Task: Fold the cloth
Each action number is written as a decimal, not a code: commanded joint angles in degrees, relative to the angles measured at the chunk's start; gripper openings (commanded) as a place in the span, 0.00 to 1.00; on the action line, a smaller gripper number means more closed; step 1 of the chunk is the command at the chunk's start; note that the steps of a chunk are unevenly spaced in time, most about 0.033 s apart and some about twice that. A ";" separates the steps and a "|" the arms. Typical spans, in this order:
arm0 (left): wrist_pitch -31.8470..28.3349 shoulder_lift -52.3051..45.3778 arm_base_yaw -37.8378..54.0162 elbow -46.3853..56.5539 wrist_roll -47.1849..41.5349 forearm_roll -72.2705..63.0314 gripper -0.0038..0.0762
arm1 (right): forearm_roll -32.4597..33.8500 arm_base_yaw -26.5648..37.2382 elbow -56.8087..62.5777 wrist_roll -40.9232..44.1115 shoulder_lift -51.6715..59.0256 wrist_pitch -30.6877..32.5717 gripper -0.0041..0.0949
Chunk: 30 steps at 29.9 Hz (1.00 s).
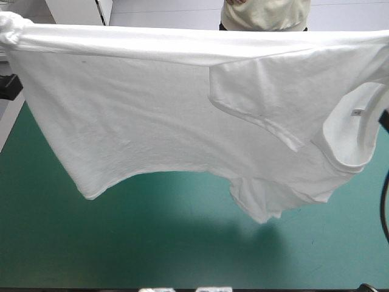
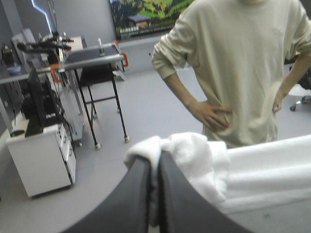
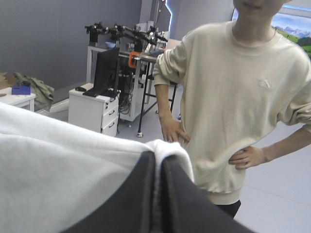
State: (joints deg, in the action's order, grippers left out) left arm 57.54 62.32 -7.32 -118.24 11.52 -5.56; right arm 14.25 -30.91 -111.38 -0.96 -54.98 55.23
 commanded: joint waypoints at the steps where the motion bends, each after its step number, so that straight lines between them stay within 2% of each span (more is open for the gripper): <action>1: -2.87 0.40 -0.10 -3.03 0.35 0.11 0.04 | 1.83 -0.10 -6.55 -1.73 -2.14 0.09 0.04; 8: 3.82 2.88 -0.10 3.29 -0.35 4.15 0.04 | 3.58 -0.10 -5.85 -1.27 -9.53 10.99 0.04; 13: 2.45 7.51 -0.10 16.28 -1.78 5.56 0.04 | 3.70 0.10 2.76 -1.02 -18.23 7.03 0.04; 17: -3.21 14.32 -0.10 24.03 -1.89 5.11 0.04 | 2.88 3.52 6.41 -0.17 -25.46 3.12 0.04; 20: -8.23 20.63 -0.10 25.30 -2.66 4.97 0.04 | -0.66 8.29 6.46 -0.73 -30.91 -0.47 0.02; 27: -25.52 35.02 0.01 25.09 -4.28 5.56 0.04 | -17.52 19.94 6.46 -9.43 -42.53 -13.32 0.02; 30: -32.67 40.42 0.01 25.09 -4.47 5.09 0.04 | -18.92 22.58 5.78 -9.45 -48.04 -17.99 0.02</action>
State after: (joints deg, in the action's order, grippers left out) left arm 34.61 101.73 -7.32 -91.49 7.83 0.00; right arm -2.51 -10.72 -103.35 -9.05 -101.37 44.97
